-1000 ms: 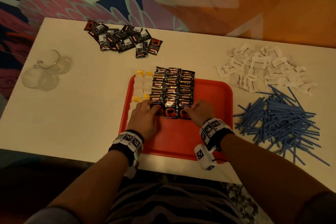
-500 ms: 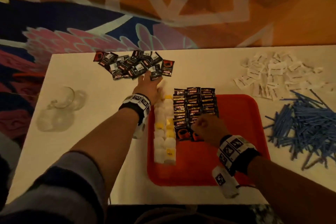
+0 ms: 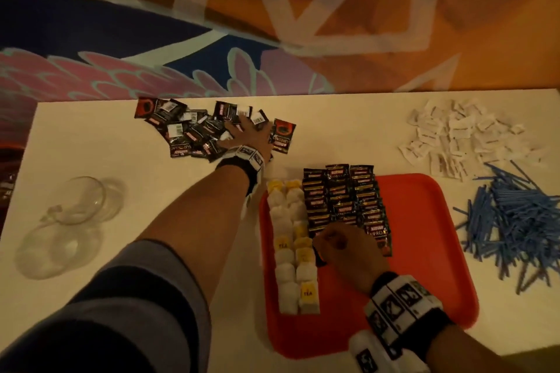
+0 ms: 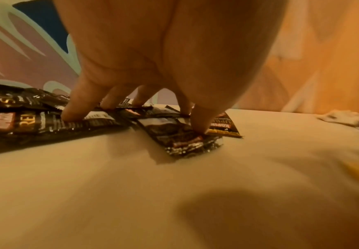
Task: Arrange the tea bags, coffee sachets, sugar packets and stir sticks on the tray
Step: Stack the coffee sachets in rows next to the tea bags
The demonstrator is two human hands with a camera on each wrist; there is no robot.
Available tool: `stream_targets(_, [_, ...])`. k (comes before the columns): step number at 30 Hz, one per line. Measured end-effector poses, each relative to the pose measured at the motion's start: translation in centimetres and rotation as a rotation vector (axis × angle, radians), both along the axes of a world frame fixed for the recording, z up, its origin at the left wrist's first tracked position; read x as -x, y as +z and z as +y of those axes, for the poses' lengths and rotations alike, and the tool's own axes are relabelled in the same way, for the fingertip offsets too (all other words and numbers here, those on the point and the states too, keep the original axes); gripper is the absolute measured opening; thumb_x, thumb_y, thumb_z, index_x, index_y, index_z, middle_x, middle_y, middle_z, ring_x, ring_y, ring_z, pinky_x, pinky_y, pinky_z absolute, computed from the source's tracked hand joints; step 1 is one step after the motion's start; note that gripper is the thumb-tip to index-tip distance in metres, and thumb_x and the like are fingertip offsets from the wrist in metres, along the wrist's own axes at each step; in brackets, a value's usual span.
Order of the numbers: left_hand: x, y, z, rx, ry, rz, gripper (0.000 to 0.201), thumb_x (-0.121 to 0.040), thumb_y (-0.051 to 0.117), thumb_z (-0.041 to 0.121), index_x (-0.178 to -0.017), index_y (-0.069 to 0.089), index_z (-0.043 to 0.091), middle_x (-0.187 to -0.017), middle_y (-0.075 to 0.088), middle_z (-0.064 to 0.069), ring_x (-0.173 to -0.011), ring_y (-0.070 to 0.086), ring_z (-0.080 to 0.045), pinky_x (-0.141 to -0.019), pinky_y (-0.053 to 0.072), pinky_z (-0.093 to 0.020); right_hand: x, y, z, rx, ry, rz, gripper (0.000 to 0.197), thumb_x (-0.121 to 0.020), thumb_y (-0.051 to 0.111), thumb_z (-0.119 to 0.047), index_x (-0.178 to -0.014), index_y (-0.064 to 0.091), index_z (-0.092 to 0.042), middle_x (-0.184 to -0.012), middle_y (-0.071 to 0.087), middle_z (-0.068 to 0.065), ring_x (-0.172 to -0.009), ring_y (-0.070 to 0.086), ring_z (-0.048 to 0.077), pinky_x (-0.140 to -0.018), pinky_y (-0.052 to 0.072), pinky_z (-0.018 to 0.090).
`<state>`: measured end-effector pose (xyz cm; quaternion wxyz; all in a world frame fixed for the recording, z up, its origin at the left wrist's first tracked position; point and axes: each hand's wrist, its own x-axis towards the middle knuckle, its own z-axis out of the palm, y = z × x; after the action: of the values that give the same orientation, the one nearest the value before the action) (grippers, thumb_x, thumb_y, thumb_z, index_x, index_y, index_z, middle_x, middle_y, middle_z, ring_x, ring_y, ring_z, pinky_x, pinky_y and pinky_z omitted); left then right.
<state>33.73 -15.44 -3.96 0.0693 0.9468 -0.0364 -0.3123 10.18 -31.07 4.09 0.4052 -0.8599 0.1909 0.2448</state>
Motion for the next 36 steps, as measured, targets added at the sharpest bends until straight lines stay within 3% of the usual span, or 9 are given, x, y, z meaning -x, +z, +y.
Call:
stream_targets(7, [8.7,-0.4,6.0,0.020,-0.091,0.008,0.062,-0.105,0.039,0.042,-0.154,0.001,0.050,-0.162,-0.026,-0.012,-0.145,-0.019,-0.052,-0.111,0.009,-0.076,-4.2,-0.2,5.3,0.029,0.128,0.003,0.011,-0.091,0.065,-0.036,-0.087,0.062,-0.026,-0.083,0.064,-0.008,-0.071,0.058,0.003,-0.055,0.040,0.014])
stream_targets(10, [12.3,-0.9,8.5,0.019,-0.078,-0.025,0.066,-0.105,0.042,0.037,-0.154,0.000,0.049,-0.163,-0.024,-0.011,-0.146,-0.019,-0.051,-0.112,0.008,-0.075,-6.4,-0.9,8.2,0.055,0.184,-0.022,0.011,-0.091,0.064,-0.036,-0.092,0.064,-0.025,-0.093,0.069,-0.002,-0.081,0.064,0.014,-0.066,0.049,0.023])
stream_targets(12, [14.7,-1.0,10.0,-0.007,-0.068,-0.050,0.068,-0.104,0.043,0.037,-0.155,-0.001,0.045,-0.164,-0.021,-0.011,-0.147,-0.016,-0.049,-0.114,0.010,-0.072,-7.3,-1.8,10.1,0.119,0.249,-0.043,0.016,-0.090,0.064,-0.036,-0.097,0.068,-0.022,-0.095,0.068,0.000,-0.088,0.063,0.018,-0.076,0.051,0.027])
stream_targets(15, [18.0,-0.6,11.7,-0.019,-0.038,-0.114,0.071,-0.101,0.046,0.042,-0.156,0.001,0.039,-0.166,-0.009,-0.008,-0.150,-0.004,-0.045,-0.116,0.018,-0.065,-7.7,-3.1,12.7,0.172,0.367,-0.048,0.020,-0.089,0.065,-0.029,-0.100,0.070,-0.014,-0.096,0.066,0.003,-0.093,0.062,0.021,-0.078,0.046,0.025])
stream_targets(19, [21.0,0.6,13.9,0.057,0.052,-0.221,0.060,-0.100,0.044,0.047,-0.154,0.021,0.036,-0.161,0.020,-0.006,-0.146,0.020,-0.035,-0.112,0.030,-0.052,-6.8,-4.1,15.6,0.302,0.629,-0.026,0.026,-0.091,0.061,-0.029,-0.103,0.071,-0.008,-0.106,0.067,0.011,-0.099,0.062,0.027,-0.090,0.050,0.034])
stream_targets(23, [21.9,1.3,17.0,0.170,0.284,-0.490,0.047,-0.093,0.057,0.038,-0.136,0.056,0.020,-0.142,0.048,-0.015,-0.126,0.045,-0.039,-0.096,0.046,-0.054,-6.2,-4.9,17.1,0.319,0.647,-0.061,0.024,-0.089,0.064,-0.026,-0.109,0.068,-0.012,-0.114,0.060,0.006,-0.107,0.058,0.025,-0.088,0.050,0.030])
stream_targets(26, [20.8,1.9,19.1,0.146,0.566,-0.347,0.056,-0.097,0.049,0.051,-0.149,0.038,0.034,-0.158,0.022,-0.011,-0.141,0.025,-0.036,-0.108,0.035,-0.054,-6.0,-5.2,17.3,0.323,0.579,-0.078,0.038,-0.086,0.066,-0.025,-0.124,0.058,-0.026,-0.139,0.038,0.001,-0.126,0.039,0.025,-0.102,0.039,0.033])
stream_targets(29, [19.9,1.7,19.8,0.119,0.629,-0.153,0.060,-0.097,0.040,0.061,-0.152,0.025,0.043,-0.163,0.009,-0.009,-0.144,0.018,-0.037,-0.111,0.029,-0.056,-5.7,-5.3,17.4,0.326,0.565,-0.006,0.053,-0.086,0.066,-0.025,-0.135,0.047,-0.036,-0.153,0.018,0.001,-0.134,0.029,0.031,-0.107,0.035,0.037])
stream_targets(36, [21.5,1.1,18.1,0.229,0.731,-0.098,0.066,-0.089,0.061,0.056,-0.148,0.035,0.041,-0.152,0.022,-0.006,-0.136,0.026,-0.033,-0.108,0.036,-0.054,-4.8,-5.7,18.9,0.252,0.590,-0.006,0.044,-0.091,0.061,-0.020,-0.134,0.054,-0.027,-0.143,0.031,0.008,-0.128,0.035,0.032,-0.106,0.038,0.038])
